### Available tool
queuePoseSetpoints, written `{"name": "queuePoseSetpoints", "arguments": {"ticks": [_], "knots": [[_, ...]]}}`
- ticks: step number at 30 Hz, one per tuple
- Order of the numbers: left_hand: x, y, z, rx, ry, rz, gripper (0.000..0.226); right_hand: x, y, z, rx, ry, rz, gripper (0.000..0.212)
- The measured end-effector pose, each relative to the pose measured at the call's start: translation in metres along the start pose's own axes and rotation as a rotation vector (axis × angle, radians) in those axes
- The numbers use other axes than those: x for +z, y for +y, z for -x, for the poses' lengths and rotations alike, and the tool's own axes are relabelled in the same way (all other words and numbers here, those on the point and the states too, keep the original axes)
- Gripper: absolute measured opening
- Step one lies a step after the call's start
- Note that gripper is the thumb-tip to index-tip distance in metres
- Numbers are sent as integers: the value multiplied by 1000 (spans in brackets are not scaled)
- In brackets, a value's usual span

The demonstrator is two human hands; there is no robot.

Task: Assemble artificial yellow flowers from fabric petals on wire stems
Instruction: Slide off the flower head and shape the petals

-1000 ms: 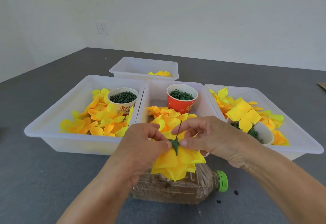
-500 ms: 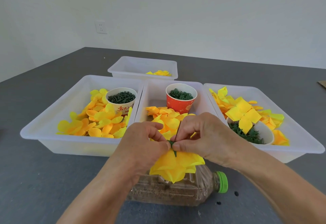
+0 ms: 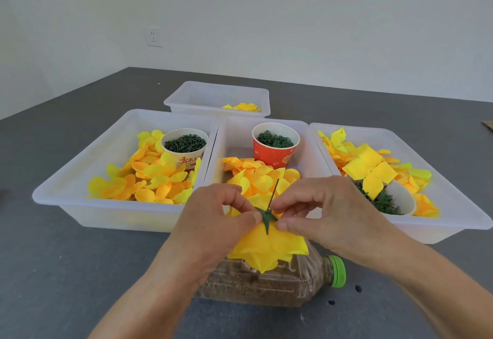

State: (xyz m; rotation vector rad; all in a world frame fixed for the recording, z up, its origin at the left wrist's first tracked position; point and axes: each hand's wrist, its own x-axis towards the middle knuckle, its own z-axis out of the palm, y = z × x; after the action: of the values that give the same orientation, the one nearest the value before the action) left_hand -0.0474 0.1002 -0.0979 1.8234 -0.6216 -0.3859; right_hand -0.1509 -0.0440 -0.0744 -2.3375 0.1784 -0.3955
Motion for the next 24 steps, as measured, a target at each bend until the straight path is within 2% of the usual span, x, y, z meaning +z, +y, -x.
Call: {"name": "queuePoseSetpoints", "arguments": {"ticks": [4, 7, 11, 13, 15, 17, 19, 24], "knots": [[-4, -3, 6, 193, 55, -92, 20, 2, 1, 5, -241, -19, 218, 12], [-2, -4, 9, 394, 127, -280, 24, 4, -1, 7, -393, -3, 440, 11], [-1, -7, 9, 709, 207, -481, 7, 8, -3, 10, -437, -29, 645, 8], [2, -8, 8, 812, 223, -525, 8, 8, -4, 8, -349, -139, 696, 9], [4, -10, 7, 891, 223, -542, 12, 8, -6, 4, -344, -201, 695, 12], [4, -13, 5, 891, 217, -517, 17, 9, -11, 1, -388, -148, 701, 17], [1, -16, 4, 852, 226, -511, 13, 10, -11, 2, -430, -77, 589, 16], [2, -17, 5, 631, 244, -370, 6, 10, 5, 6, -222, 49, 207, 5]]}}
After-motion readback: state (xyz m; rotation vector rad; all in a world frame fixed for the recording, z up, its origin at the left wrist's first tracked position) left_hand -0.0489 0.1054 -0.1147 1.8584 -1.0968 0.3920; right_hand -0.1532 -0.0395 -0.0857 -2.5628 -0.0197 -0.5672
